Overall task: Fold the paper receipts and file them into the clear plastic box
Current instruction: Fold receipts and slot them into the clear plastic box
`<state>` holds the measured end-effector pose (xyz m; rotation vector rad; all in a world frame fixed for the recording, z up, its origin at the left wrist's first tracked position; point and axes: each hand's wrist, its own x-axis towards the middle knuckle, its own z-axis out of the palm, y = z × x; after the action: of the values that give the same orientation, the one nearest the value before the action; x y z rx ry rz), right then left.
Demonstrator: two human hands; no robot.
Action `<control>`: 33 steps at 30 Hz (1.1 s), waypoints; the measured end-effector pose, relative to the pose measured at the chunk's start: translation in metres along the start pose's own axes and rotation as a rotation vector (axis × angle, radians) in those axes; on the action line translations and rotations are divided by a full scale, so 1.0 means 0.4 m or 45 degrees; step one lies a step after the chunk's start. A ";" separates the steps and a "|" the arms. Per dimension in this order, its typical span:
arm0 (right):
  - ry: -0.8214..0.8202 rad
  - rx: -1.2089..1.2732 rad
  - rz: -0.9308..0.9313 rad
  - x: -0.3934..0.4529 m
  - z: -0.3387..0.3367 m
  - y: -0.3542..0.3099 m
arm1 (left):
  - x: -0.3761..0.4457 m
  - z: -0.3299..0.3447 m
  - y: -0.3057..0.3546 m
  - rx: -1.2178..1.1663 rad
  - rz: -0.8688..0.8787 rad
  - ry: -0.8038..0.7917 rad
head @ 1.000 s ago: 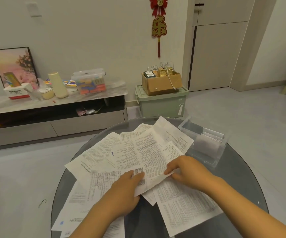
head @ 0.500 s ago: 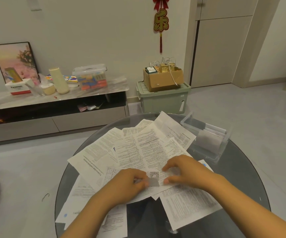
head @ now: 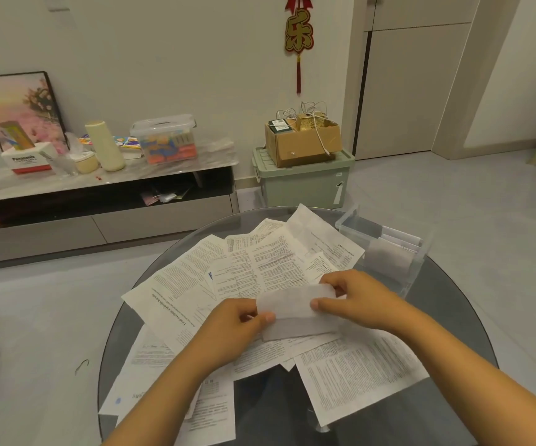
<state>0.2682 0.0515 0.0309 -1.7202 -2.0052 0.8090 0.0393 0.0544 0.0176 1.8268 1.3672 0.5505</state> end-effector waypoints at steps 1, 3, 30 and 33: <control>0.000 0.001 0.019 0.001 0.005 -0.002 | 0.001 0.006 -0.004 -0.022 -0.024 -0.002; 0.003 -0.008 0.067 0.002 0.021 -0.004 | 0.003 0.022 -0.011 -0.016 -0.059 0.011; -0.065 -0.635 0.183 0.013 0.079 0.016 | 0.018 0.068 -0.035 0.724 0.391 -0.161; 0.065 -0.583 0.138 0.011 0.069 0.013 | 0.017 0.062 -0.028 0.624 0.389 -0.133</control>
<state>0.2543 0.0513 0.0062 -2.0833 -2.1982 0.3434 0.0527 0.0544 -0.0071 2.4493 1.2312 0.2764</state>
